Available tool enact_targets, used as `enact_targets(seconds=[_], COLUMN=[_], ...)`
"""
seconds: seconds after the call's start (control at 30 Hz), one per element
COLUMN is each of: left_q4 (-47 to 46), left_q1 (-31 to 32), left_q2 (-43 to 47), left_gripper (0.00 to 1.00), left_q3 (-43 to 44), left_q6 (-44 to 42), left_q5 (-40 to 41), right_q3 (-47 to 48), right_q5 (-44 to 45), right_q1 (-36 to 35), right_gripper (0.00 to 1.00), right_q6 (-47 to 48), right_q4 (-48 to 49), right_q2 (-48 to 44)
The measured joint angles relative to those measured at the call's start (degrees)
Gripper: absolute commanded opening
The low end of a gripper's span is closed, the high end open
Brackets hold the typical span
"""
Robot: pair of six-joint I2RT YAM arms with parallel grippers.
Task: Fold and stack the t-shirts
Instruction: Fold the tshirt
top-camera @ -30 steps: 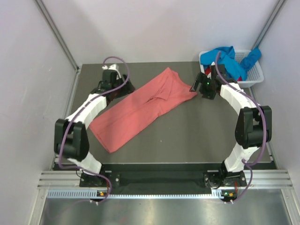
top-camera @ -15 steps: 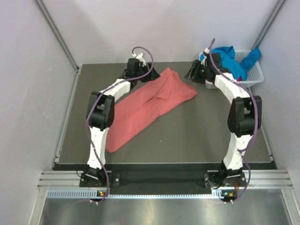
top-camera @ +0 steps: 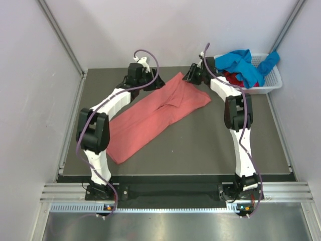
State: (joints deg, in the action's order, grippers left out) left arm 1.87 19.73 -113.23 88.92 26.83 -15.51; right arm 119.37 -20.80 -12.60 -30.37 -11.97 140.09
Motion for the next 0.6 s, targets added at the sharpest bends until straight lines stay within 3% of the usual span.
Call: enact_targets(seconds=[0.3,0.6], left_q4=[4.0,9.3], left_q1=[-0.1,-0.1], left_q2=[12.6,14.1], left_gripper=[0.64,0.64], left_q3=[-6.3,-9.5], left_q6=[0.5,0.5], left_q5=[0.9,1.7], right_q3=[-0.3,-5.3], right_q5=[2.0,3.4], right_q1=[-2.4,-2.3], right_gripper=[0.37,0.4], right_q6=[-0.1,0.5], right_q4=[0.7,1.0], right_q2=[0.8,0.8])
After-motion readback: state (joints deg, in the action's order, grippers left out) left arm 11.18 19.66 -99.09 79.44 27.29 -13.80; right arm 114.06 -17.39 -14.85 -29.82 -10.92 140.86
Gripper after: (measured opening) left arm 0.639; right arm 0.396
